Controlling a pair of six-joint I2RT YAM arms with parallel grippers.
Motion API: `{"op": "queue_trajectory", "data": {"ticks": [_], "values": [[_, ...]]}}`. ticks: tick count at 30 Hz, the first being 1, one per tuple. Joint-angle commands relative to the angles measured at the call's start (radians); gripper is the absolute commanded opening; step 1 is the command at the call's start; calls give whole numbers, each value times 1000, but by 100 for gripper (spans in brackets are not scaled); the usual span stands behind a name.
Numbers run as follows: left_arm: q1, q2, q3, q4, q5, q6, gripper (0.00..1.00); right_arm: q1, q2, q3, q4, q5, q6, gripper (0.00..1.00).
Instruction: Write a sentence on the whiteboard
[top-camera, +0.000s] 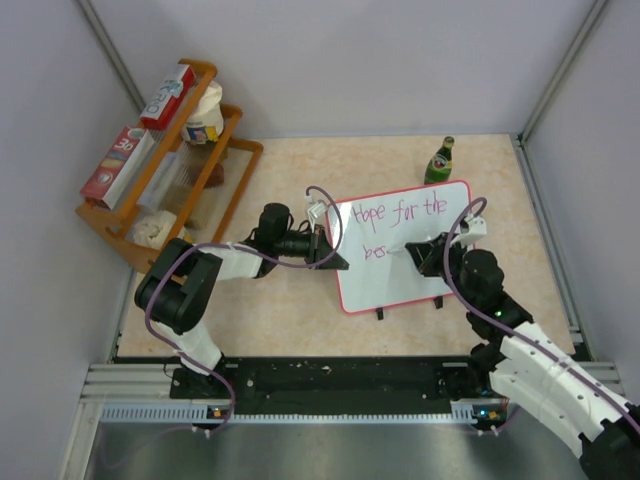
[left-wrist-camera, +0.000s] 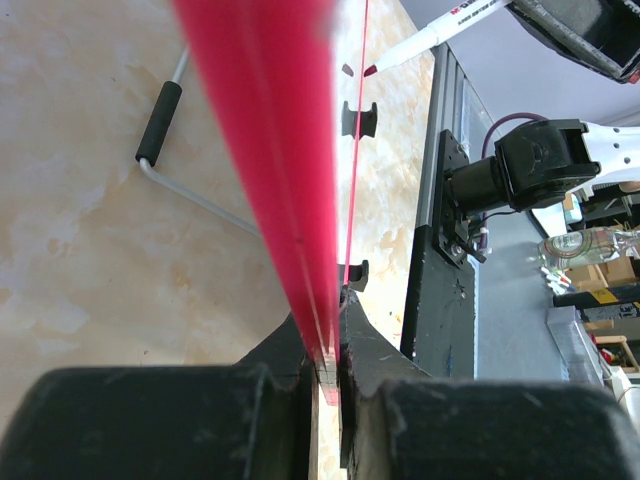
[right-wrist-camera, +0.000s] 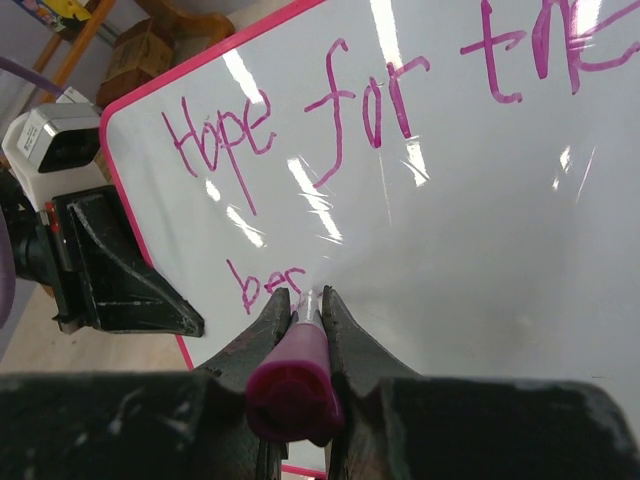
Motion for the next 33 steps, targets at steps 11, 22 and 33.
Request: {"op": "queue_trajectory", "data": {"ticks": [11,22,33], "values": [[-44,15,-35,-123,-2,155,0,-9,27,69,46,-3,13,0],[-44,17,-35,-120,1,153,0,-10,45,52,55,37,9,0],[-44,17,-35,-120,1,155,0,-10,50,33,50,63,1,0]]}}
